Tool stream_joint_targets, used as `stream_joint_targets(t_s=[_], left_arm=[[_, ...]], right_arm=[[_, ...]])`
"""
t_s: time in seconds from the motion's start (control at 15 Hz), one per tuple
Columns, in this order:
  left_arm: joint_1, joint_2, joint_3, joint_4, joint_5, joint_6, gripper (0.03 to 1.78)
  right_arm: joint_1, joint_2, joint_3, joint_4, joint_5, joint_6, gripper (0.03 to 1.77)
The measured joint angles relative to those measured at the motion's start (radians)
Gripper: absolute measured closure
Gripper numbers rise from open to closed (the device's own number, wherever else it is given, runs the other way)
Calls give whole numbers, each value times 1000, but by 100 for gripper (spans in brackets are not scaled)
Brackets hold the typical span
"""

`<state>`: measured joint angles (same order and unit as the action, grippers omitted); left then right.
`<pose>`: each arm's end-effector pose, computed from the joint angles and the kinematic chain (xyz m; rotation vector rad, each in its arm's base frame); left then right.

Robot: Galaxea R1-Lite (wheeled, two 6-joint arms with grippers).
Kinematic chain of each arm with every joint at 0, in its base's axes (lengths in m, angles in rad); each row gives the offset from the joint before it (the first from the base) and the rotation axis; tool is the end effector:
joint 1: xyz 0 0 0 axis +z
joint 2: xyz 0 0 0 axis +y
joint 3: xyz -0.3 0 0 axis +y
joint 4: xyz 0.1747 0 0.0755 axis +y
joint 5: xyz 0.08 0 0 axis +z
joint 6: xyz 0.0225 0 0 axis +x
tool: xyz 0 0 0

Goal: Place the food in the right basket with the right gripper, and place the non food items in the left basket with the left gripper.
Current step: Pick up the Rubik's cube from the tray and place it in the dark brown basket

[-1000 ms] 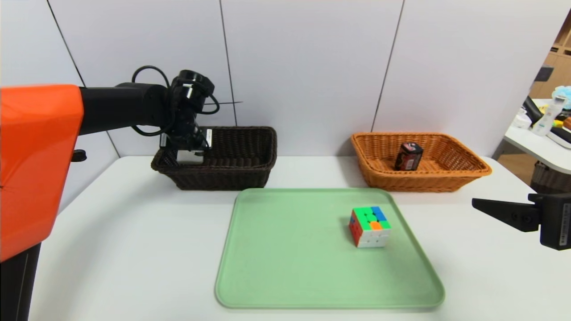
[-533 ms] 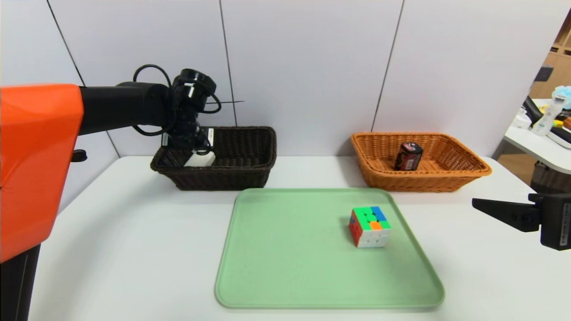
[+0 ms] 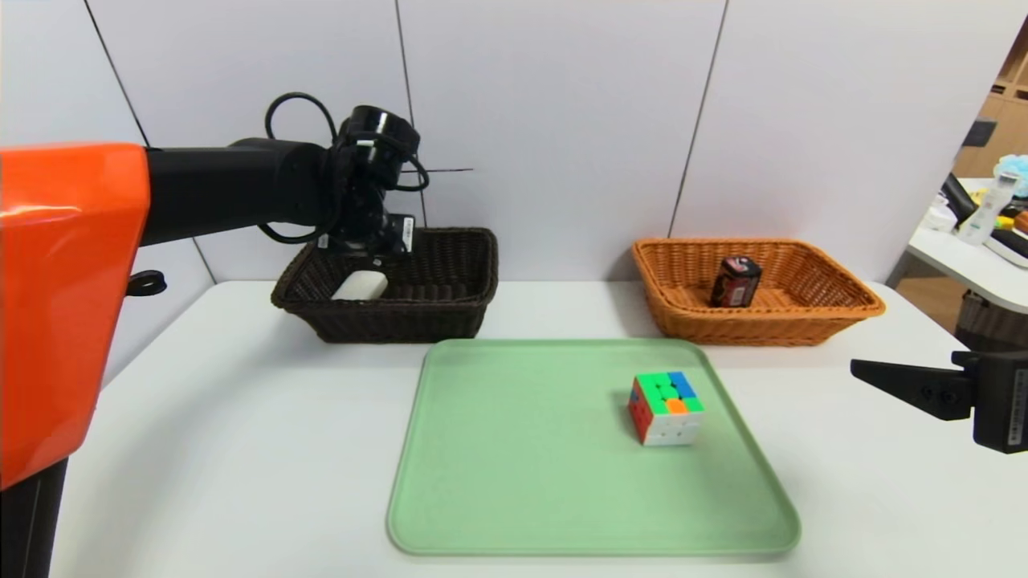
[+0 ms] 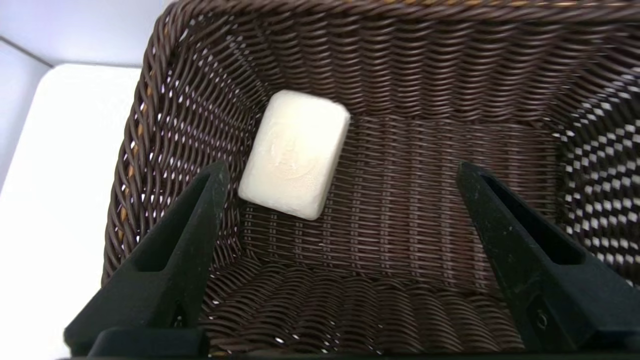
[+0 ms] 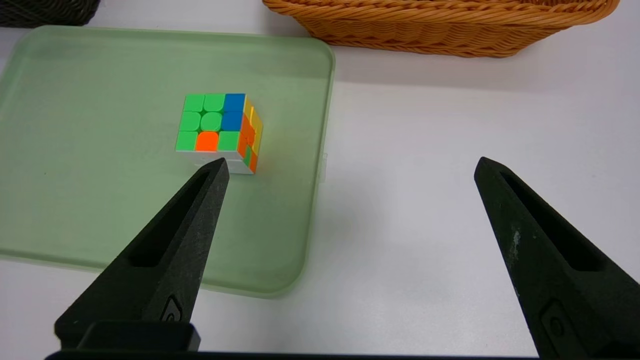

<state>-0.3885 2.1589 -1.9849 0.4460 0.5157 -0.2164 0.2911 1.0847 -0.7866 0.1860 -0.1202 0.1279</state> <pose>0.4046 -0.1536 0.2359 0.0605 0.5399 0.1821 0.1345 0.0375 0.2385 0.0262 0.4840 0.1368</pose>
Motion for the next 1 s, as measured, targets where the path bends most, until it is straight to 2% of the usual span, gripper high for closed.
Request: stream_joint_targets(t_s=[0.33, 0.6, 0.73, 0.87, 0.93, 1.0], left_arm=[[-122, -77, 0, -19, 0, 67, 15], [-261, -110, 0, -35, 11, 14, 14], [-334, -118, 5, -44, -6, -22, 14], [-362, -136, 31, -35, -75, -30, 13], [-368, -150, 45, -30, -129, -24, 12], [-375, -173, 73, -25, -220, -14, 12]], right_arm=[[-7, 1, 13, -3, 2, 0, 11], [-7, 5, 17, -5, 1, 19, 11], [-7, 6, 20, -4, 1, 35, 11], [-9, 6, 17, -8, 1, 36, 10], [-9, 6, 14, -9, 1, 36, 11], [-10, 6, 9, -9, 1, 36, 11]])
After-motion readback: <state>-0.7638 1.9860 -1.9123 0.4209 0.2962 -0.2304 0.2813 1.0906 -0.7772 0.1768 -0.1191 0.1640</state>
